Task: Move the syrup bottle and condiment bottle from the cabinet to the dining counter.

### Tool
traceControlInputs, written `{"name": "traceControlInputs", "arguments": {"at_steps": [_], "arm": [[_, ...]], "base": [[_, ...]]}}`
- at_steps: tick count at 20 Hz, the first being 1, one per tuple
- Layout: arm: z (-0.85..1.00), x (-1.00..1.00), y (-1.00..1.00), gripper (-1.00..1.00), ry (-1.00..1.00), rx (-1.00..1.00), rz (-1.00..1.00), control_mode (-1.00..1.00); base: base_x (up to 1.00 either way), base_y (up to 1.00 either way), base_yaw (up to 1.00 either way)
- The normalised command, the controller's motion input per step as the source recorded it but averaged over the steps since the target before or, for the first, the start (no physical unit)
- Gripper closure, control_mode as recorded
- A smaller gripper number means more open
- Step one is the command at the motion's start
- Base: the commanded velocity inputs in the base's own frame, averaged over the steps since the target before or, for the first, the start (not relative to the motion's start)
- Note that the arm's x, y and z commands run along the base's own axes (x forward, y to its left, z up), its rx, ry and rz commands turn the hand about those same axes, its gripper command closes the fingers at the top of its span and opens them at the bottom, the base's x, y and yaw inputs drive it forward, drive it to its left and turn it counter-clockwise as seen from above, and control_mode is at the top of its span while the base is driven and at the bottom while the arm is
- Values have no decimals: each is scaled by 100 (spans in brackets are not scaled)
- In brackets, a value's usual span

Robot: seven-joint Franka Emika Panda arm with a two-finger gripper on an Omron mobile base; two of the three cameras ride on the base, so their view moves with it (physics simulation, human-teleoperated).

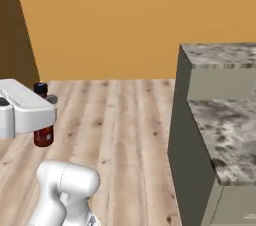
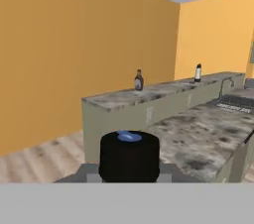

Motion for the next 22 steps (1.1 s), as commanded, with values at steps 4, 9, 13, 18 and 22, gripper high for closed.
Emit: {"name": "traceControlInputs", "arguments": {"at_steps": [4,9,13,18,22], "arm": [[0,0,0,100,0,0,0,100],[0,0,0,100,0,0,0,100],[0,0,0,100,0,0,0,100],[0,0,0,100,0,0,0,100],[0,0,0,100,0,0,0,100]], "base": [[55,48,-85],[81,74,-56],[87,97,-38],[85,90,-38],[76,63,-38]]}}
